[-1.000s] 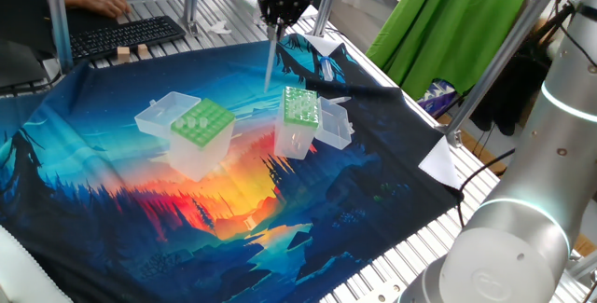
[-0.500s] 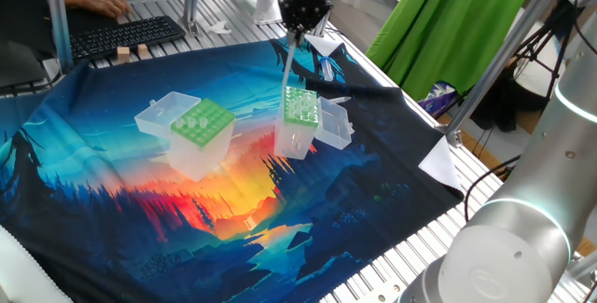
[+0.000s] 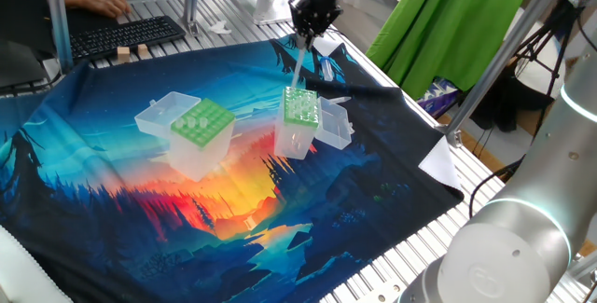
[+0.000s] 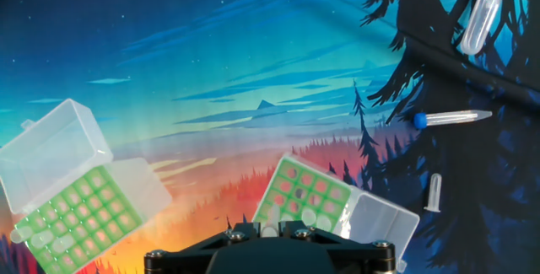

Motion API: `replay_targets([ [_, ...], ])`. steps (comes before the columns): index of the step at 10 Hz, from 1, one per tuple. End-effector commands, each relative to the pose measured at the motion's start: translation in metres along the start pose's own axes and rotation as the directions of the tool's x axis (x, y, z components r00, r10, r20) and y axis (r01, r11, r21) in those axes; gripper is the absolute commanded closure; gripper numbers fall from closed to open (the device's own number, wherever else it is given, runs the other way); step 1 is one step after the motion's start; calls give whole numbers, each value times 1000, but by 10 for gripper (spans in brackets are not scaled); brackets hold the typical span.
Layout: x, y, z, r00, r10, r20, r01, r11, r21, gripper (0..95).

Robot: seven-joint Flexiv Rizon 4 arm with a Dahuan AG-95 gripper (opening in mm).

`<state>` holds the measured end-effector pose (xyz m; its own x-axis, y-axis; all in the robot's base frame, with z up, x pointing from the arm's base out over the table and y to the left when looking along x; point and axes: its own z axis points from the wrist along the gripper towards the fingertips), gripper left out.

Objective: Transfer all large pipette tips from one holder to another

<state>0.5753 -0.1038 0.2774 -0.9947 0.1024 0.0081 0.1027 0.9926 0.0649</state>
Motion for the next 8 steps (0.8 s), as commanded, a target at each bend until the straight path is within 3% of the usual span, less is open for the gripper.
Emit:
replay_targets([
  [1, 3, -2, 2, 1000, -4, 5, 4, 1000, 0, 950],
  [8, 7, -4, 3, 1000, -8, 18, 8, 1000, -1, 950],
])
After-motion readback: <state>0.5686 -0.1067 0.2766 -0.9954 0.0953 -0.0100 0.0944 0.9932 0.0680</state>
